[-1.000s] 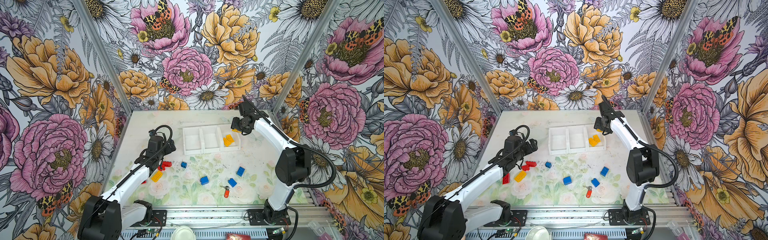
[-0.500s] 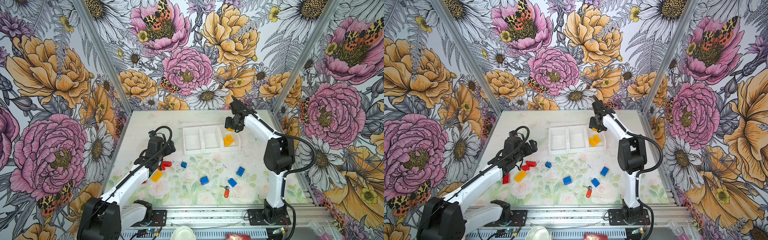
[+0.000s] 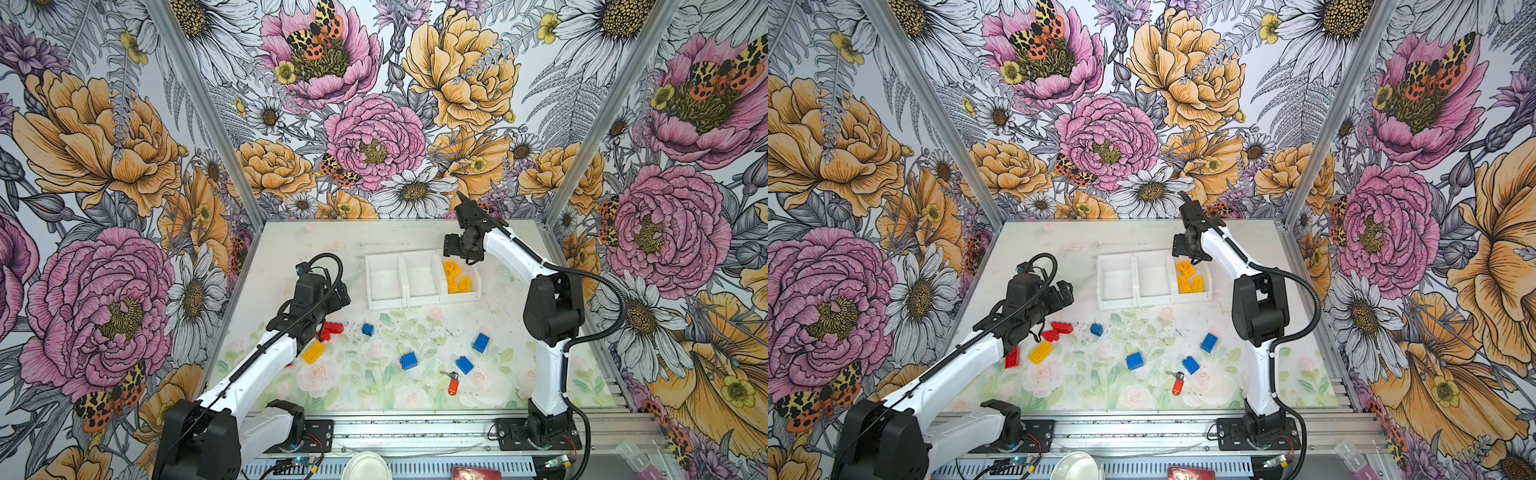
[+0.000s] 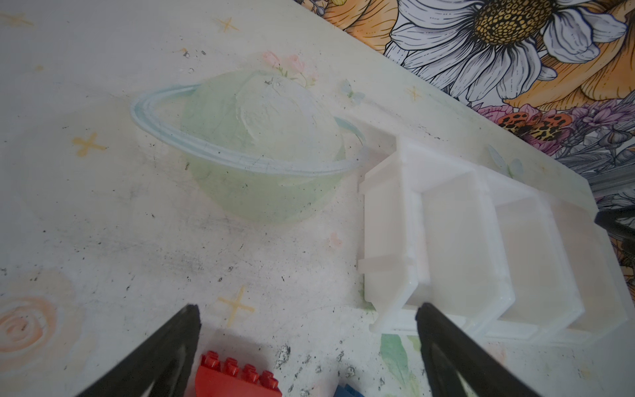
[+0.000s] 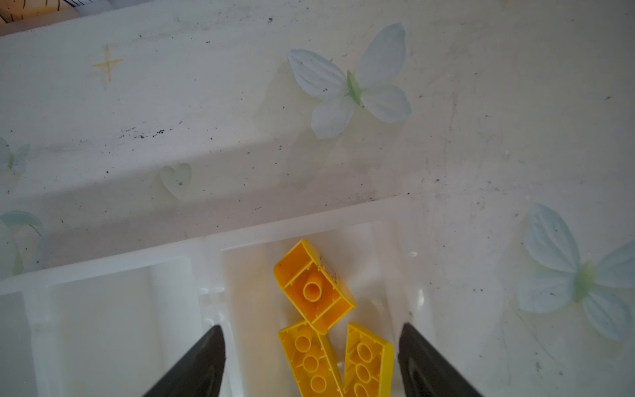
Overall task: Sort the legos into containers by color
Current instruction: Place the lego in the container, then pick up the lego from the center of the table.
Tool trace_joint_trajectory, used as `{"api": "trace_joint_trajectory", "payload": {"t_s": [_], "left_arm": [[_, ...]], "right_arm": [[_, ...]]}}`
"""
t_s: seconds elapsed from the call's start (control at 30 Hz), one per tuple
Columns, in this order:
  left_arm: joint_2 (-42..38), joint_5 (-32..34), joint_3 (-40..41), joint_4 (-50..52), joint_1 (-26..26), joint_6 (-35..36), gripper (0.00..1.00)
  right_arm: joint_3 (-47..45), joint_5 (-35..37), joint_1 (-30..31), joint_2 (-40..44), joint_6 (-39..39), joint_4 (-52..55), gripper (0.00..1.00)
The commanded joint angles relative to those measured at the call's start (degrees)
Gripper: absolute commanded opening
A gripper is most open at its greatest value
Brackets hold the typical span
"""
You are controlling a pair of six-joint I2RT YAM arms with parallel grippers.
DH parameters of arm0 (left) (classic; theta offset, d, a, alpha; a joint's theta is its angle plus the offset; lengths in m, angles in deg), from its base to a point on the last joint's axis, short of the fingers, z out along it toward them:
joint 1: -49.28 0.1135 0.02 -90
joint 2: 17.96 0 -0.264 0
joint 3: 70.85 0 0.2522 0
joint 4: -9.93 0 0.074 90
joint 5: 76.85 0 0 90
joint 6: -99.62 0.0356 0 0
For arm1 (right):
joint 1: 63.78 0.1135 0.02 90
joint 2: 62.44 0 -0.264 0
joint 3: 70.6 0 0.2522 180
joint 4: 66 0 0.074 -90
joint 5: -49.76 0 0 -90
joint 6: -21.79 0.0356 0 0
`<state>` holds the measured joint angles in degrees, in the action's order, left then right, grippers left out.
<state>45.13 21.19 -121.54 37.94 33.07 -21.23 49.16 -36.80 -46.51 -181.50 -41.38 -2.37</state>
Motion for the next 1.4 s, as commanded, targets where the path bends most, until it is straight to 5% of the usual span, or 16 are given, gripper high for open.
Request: {"api": "trace_joint_trajectory", "payload": {"t_s": [0.0, 0.2, 0.5, 1.37], "left_arm": [[-0.7, 0.6, 0.3, 1.3, -0.1, -1.1, 0.99], [-0.7, 1.4, -1.0, 4.9, -1.4, -2.3, 0.99], [2.3, 3.1, -4.4, 12.3, -10.3, -4.1, 0.99], [23.6, -6.7, -18.5, 23.2, -18.7, 10.2, 0.80]], "right_arm": [[0.8, 1.4, 0.6, 1.8, -0.8, -0.4, 0.81], [-1.5, 1.4, 1.2, 4.9, -0.9, -0.4, 0.81], [-9.8, -0.3, 1.7, 12.8, -1.2, -0.4, 0.83], [-32.1, -7.7, 1.4, 30.4, 2.5, -0.1, 0.87]]}}
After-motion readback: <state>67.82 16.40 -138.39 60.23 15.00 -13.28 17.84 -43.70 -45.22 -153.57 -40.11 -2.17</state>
